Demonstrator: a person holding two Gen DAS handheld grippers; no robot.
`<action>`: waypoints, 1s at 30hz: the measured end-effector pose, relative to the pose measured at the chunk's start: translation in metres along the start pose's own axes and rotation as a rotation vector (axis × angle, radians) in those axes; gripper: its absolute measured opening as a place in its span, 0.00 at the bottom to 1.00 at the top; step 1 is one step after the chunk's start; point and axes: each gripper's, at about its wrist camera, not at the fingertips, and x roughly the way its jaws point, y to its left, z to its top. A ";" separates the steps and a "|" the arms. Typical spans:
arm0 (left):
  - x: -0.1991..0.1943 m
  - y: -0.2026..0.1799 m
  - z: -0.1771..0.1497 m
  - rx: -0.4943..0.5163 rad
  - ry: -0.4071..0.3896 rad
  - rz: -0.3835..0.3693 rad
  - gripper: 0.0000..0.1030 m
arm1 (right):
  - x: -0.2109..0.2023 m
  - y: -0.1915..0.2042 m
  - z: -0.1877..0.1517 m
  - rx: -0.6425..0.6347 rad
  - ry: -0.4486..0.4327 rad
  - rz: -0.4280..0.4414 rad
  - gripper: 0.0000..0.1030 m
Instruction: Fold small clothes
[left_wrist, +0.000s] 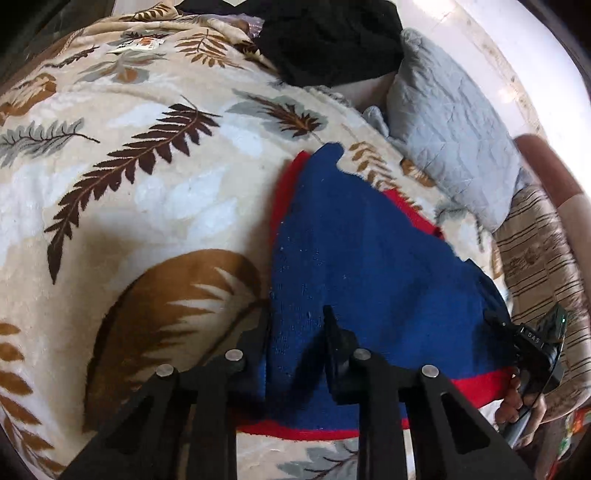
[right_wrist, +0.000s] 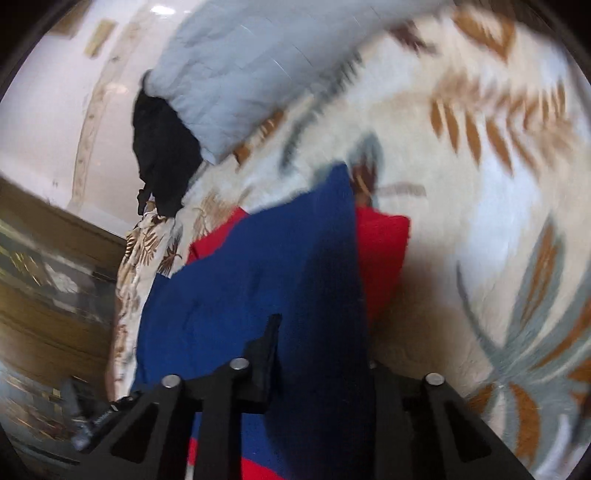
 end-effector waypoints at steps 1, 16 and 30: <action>-0.002 0.000 0.001 -0.008 -0.005 -0.016 0.23 | -0.009 0.008 0.000 -0.023 -0.040 -0.009 0.20; -0.022 -0.012 -0.012 0.089 -0.053 0.104 0.26 | -0.009 -0.026 0.023 0.168 -0.039 -0.090 0.25; 0.010 -0.038 -0.001 0.223 -0.103 0.275 0.38 | 0.018 0.108 0.003 -0.295 -0.025 -0.027 0.28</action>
